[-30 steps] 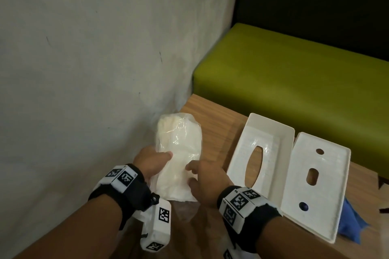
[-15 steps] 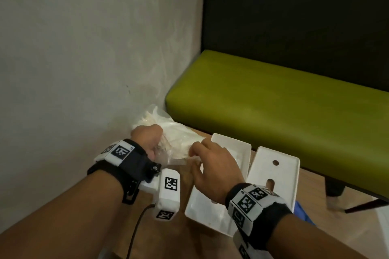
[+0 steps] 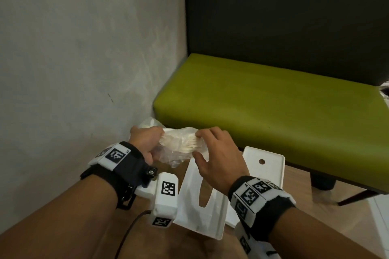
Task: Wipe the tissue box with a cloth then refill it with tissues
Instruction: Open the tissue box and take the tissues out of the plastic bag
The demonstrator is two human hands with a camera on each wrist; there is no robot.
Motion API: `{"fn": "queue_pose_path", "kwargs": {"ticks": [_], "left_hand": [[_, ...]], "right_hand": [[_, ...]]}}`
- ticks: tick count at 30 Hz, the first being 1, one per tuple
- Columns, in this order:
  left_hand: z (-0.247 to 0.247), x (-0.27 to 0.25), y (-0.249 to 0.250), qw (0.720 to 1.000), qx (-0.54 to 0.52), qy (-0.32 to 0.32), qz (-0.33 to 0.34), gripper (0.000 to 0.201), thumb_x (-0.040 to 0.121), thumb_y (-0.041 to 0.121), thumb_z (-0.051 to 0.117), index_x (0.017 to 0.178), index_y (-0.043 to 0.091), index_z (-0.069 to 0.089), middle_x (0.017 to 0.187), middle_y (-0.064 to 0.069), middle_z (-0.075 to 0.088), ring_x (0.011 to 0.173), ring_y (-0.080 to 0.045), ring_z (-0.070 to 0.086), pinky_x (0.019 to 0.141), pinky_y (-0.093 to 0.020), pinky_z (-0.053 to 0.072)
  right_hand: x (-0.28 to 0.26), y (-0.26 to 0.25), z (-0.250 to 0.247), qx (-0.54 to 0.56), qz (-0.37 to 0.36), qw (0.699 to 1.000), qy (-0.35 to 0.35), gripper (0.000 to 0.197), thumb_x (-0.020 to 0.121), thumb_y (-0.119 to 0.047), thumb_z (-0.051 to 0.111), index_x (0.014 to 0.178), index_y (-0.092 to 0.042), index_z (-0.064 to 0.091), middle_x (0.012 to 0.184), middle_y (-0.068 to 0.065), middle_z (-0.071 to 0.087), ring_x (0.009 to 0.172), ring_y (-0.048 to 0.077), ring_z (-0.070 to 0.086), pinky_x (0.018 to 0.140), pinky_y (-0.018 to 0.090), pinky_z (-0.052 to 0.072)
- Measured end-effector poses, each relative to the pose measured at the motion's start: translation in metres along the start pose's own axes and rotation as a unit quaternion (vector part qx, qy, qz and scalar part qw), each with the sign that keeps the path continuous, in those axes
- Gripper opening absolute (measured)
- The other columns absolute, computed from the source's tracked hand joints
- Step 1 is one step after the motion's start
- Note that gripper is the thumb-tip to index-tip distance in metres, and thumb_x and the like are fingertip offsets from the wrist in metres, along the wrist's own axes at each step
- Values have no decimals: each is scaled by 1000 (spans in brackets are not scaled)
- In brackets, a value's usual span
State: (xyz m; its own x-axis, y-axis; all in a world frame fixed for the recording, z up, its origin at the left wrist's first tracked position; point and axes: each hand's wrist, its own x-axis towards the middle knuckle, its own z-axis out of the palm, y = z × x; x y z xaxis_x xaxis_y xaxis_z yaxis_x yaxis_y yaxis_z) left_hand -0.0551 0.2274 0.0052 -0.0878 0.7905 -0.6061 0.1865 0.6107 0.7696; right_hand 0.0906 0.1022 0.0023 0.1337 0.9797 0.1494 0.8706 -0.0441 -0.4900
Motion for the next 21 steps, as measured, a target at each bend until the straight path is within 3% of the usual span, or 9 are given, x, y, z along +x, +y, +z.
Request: {"fn": "queue_pose_path", "kwargs": {"ticks": [4, 7, 8, 10, 12, 14, 17, 19, 21], "left_hand": [[4, -4, 1, 1000, 17, -15, -13, 60, 81, 6, 62, 138, 3, 41, 119, -25, 61, 92, -40, 68, 48, -41, 59], [5, -6, 0, 999, 33, -30, -27, 36, 84, 12, 61, 117, -1, 59, 108, -23, 69, 91, -39, 70, 76, -49, 61], [6, -6, 0, 998, 32, -39, -28, 28, 84, 14, 61, 108, -1, 63, 100, -21, 71, 84, -36, 70, 74, -47, 62], [7, -10, 0, 998, 38, -51, -24, 20, 85, 17, 62, 99, 2, 66, 81, -13, 70, 62, -27, 66, 46, -28, 56], [7, -16, 1, 997, 38, -64, -25, 28, 89, 26, 63, 106, 5, 66, 85, -12, 72, 62, -25, 67, 39, -23, 51], [9, -23, 4, 996, 28, -84, -27, 48, 91, 49, 60, 114, 7, 63, 99, -17, 74, 76, -30, 74, 50, -34, 60], [16, -28, 8, 996, 56, -71, 1, 74, 89, 75, 33, 110, 10, 60, 96, -20, 73, 78, -34, 74, 58, -36, 60], [22, -27, 10, 996, 68, -24, 46, 71, 92, 70, 27, 109, 11, 60, 91, -18, 73, 74, -32, 72, 61, -34, 56], [23, -23, 11, 992, 79, 37, 93, 50, 93, 50, 35, 115, 12, 58, 95, -17, 71, 77, -32, 68, 71, -39, 56]], "right_hand": [[5, -2, -1, -67, -19, 997, 14, 48, 83, -39, 63, 127, -24, 53, 109, -2, 62, 95, 23, 52, 77, 35, 45], [7, -2, 2, -102, -34, 994, 28, 44, 78, -46, 63, 113, -21, 62, 95, -1, 62, 84, 24, 53, 67, 35, 39], [7, -2, 3, -105, -37, 994, 15, 45, 77, -48, 64, 111, -19, 63, 100, 1, 62, 87, 25, 53, 69, 36, 41], [7, -1, 3, -94, -33, 995, -17, 49, 77, -49, 63, 115, -17, 60, 116, 3, 59, 98, 25, 52, 79, 38, 45], [8, -1, 1, -71, -25, 997, -28, 43, 82, -43, 60, 117, -19, 57, 123, 0, 57, 104, 23, 48, 86, 38, 43], [9, -1, -1, -37, -11, 999, -27, 32, 86, -33, 56, 115, -19, 54, 119, -1, 59, 102, 23, 48, 85, 38, 42], [14, 5, -3, 43, 42, 998, -17, 28, 86, -30, 45, 111, -18, 51, 101, 5, 65, 90, 29, 56, 81, 42, 48], [16, 12, -4, 107, 75, 991, 8, 32, 84, -32, 40, 111, -17, 51, 98, 6, 66, 89, 30, 60, 79, 46, 51], [19, 15, -10, 184, 112, 976, 11, 29, 91, -30, 44, 117, -18, 52, 104, 3, 66, 95, 27, 62, 83, 44, 52]]}}
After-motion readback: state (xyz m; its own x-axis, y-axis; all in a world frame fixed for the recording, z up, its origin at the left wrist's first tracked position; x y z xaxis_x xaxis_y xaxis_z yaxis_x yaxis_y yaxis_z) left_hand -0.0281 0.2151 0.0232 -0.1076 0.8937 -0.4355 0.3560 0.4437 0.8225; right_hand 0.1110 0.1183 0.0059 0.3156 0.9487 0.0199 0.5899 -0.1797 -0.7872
